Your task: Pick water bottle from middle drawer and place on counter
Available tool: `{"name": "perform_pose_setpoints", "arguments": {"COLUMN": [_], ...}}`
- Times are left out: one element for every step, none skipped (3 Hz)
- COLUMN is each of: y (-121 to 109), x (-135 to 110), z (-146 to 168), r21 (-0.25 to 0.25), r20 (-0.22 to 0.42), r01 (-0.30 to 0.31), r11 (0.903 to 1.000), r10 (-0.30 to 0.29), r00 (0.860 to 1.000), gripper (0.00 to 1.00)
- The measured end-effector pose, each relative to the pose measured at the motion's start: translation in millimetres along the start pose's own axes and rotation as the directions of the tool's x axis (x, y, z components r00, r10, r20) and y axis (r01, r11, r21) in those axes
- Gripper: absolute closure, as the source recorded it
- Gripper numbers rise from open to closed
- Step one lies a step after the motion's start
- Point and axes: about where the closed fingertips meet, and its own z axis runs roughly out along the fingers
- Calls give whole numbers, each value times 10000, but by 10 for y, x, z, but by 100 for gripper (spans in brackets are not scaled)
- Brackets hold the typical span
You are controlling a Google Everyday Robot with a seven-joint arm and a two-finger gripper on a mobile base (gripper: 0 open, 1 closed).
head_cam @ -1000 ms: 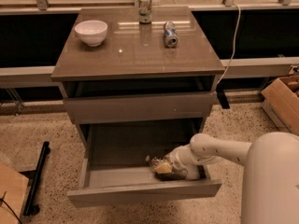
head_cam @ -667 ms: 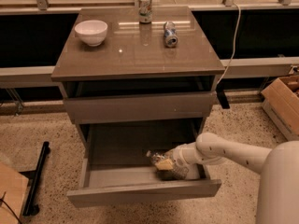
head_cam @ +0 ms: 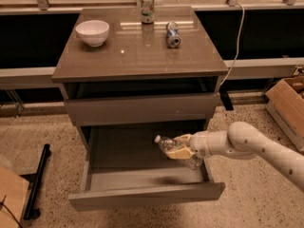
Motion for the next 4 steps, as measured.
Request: {"name": "perform_pose_setpoints", "arguments": {"y": [215, 348, 394, 239], "x": [-668, -1272, -1973, -2677], "z": [-894, -1603, -2158, -2545], "r21": [19, 446, 1030, 1687], "r20": [258, -59, -950, -1510], "r01": [1711, 3014, 4351, 5356], "r11": [9853, 9524, 8945, 8274], "r10": [-1711, -3015, -4266, -5153], "r00": [9849, 9535, 8994, 8436], "gripper": [100, 100, 100, 100]}}
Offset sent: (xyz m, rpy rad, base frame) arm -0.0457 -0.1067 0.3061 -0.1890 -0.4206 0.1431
